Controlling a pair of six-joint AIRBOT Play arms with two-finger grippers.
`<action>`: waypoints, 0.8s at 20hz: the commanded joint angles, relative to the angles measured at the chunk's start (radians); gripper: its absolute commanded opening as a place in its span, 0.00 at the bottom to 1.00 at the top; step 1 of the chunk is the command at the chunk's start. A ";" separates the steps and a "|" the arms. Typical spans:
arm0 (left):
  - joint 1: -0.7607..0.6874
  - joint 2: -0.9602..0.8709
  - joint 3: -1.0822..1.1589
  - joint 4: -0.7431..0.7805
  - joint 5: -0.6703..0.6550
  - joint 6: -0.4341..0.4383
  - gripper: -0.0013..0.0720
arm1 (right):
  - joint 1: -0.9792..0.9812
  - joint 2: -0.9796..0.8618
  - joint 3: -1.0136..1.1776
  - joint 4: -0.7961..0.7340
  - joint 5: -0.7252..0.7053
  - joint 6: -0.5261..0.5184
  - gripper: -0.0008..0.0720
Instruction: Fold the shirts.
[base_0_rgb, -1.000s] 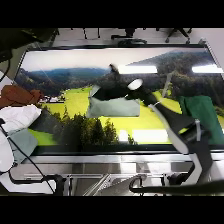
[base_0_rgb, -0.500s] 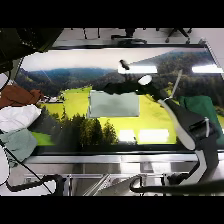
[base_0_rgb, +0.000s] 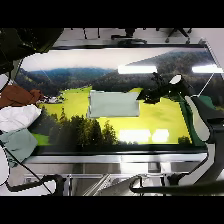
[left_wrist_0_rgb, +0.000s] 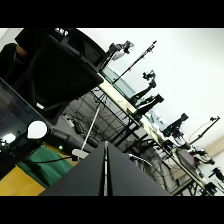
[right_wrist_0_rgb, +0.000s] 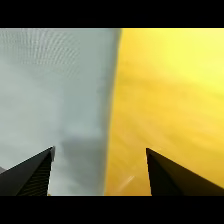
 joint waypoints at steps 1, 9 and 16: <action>0.000 0.000 0.000 0.002 0.001 0.002 0.04 | 0.033 -0.040 -0.018 0.014 -0.007 -0.018 0.89; 0.000 0.000 0.000 0.002 -0.001 0.001 0.04 | 0.012 -0.016 -0.004 0.365 -0.044 -0.214 0.04; 0.000 0.000 0.000 0.002 -0.054 0.001 0.04 | -0.350 0.249 0.039 0.394 0.035 -0.152 0.04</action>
